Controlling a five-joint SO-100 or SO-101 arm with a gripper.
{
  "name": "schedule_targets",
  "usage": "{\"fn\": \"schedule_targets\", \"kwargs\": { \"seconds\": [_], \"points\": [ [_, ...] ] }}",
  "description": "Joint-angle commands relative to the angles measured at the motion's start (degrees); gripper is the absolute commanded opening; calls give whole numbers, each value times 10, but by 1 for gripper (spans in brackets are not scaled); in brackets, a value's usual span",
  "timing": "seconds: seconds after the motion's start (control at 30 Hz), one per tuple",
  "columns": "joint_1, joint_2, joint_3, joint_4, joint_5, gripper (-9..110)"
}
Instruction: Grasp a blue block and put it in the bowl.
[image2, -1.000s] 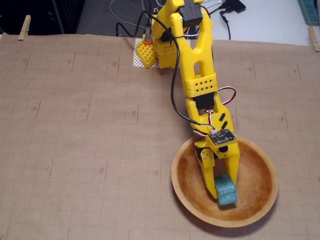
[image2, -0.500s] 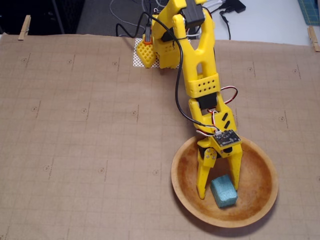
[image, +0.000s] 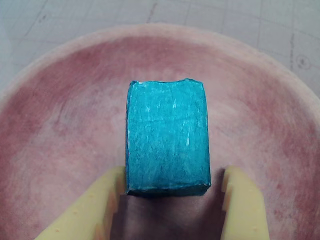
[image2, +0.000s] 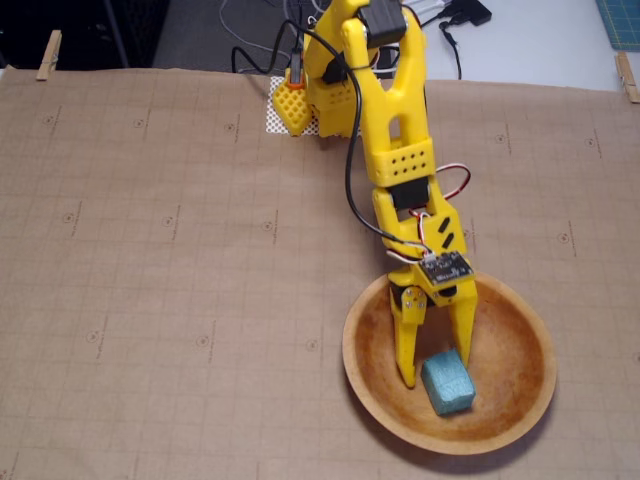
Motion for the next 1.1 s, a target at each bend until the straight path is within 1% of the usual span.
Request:
{"fn": "schedule_targets", "kwargs": {
  "seconds": [0.0,0.3,0.9,0.97,1.07],
  "points": [
    [1,111,18,-6,-4,21],
    [-2,216,78,-5,-4,20],
    [0,344,158,-5,-5,20],
    [1,352,167,-5,-5,18],
    [4,365,180,-5,-5,13]
  ]
}}
